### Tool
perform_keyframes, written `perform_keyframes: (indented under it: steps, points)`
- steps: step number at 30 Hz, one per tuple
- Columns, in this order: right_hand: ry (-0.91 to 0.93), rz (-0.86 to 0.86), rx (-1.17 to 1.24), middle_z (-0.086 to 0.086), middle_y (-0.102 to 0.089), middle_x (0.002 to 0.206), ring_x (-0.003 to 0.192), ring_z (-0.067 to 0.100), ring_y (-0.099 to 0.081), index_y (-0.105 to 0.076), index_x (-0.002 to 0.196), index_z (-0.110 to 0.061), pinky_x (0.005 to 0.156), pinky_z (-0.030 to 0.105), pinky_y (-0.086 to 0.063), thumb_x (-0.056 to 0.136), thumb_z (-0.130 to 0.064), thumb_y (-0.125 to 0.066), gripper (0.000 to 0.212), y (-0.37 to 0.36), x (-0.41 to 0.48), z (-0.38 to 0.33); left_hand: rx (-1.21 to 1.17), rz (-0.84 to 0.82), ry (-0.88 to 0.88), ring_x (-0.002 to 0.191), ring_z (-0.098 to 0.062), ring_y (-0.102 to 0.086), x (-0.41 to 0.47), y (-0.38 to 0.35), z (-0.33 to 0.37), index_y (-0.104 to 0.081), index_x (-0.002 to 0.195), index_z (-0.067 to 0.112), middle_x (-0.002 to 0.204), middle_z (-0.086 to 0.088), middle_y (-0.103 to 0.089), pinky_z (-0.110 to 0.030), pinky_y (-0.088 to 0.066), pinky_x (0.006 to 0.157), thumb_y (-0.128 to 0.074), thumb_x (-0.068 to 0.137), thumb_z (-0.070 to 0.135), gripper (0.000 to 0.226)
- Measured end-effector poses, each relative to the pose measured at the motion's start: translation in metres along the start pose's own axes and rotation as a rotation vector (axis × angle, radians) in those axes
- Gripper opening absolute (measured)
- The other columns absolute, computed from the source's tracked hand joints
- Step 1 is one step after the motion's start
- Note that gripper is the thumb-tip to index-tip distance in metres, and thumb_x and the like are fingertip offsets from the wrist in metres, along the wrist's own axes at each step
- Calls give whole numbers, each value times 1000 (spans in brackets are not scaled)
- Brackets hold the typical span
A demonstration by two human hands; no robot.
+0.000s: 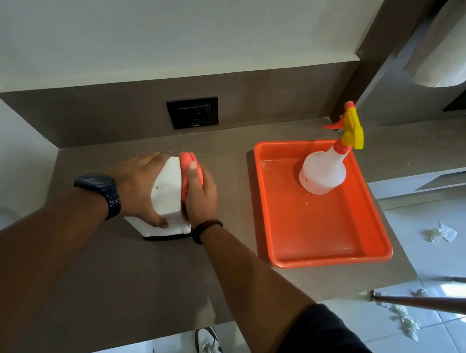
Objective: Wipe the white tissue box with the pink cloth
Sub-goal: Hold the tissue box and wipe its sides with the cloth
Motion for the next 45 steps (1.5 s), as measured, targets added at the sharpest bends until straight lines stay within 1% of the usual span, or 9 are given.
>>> perform_keyframes:
  steps: [8, 13, 16, 20, 26, 29, 34, 40, 45]
  points:
    - [-69, 33, -29, 1, -61, 136, 124, 17, -57, -55, 134, -30, 111, 50, -44, 89, -62, -51, 56, 2, -8, 24, 16, -30, 18, 137, -27, -29, 0, -1, 2, -7, 147, 19, 154, -6, -26, -41, -31, 110, -82, 29, 68, 148]
    - [113, 49, -17, -4, -55, 145, 134, 11, -49, -49, 139, -38, 111, 39, -43, 91, -52, -53, 50, 5, -33, 39, 16, -28, 22, 133, -28, -36, 1, -1, 1, -10, 146, 20, 152, -6, -31, -42, -37, 107, -74, 23, 74, 149]
    - [111, 44, -10, -19, -61, 128, 120, -8, -53, -55, 128, -47, 103, 25, -45, 90, -54, -53, 39, 2, -16, 27, 21, -17, 11, 130, -30, -40, 1, -1, 1, -13, 145, 18, 149, -8, -36, -44, -39, 104, -74, 21, 74, 149]
    - [-59, 18, -65, -3, -69, 123, 117, 16, -61, -62, 109, -45, 107, 46, -47, 86, -67, -50, 34, 0, 11, 11, 40, -34, 5, 136, -29, -33, 2, 0, 2, -11, 147, 16, 153, -9, -30, -42, -34, 109, -77, 26, 73, 149]
    - [-195, 110, -34, -13, -66, 94, 101, 17, -62, -66, 102, -34, 102, 42, -49, 88, -54, -55, 27, 4, -12, 26, 34, -50, 31, 138, -26, -29, 2, -2, 1, -7, 147, 19, 154, -7, -27, -40, -33, 110, -74, 24, 75, 152]
    - [-170, 107, -9, -7, -66, 110, 107, 16, -62, -65, 115, -32, 103, 44, -50, 91, -49, -58, 30, 6, -28, 30, 22, -48, 44, 139, -26, -28, 3, -3, -1, -7, 147, 19, 154, -7, -27, -42, -33, 110, -73, 22, 75, 153]
    - [-26, 32, -62, -7, -71, 105, 106, 15, -65, -68, 95, -46, 101, 47, -51, 86, -62, -56, 22, -1, -9, -1, -3, -29, 31, 134, -28, -34, 3, -5, -3, -13, 145, 19, 150, -7, -33, -45, -35, 109, -70, 20, 76, 150]
    - [-218, 30, -11, -1, -70, 125, 119, 22, -61, -67, 120, -33, 110, 47, -45, 77, -67, -58, 55, 2, 8, 1, -3, -64, 33, 141, -26, -22, 3, -3, 0, -5, 148, 19, 156, -7, -21, -44, -27, 114, -74, 25, 74, 151]
    - [-216, 111, 23, -1, -71, 117, 112, 21, -64, -67, 115, -32, 105, 50, -49, 83, -55, -55, 41, 2, -17, 24, -14, -65, 41, 141, -26, -23, 3, -3, -1, -6, 148, 20, 156, -6, -23, -42, -28, 113, -77, 25, 71, 151]
Point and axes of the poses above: each hand's wrist, its own x-axis towards the middle knuckle, its own y-axis out of the back of the hand, z = x × y, the point moved 1 cm from there along x, towards the middle knuckle
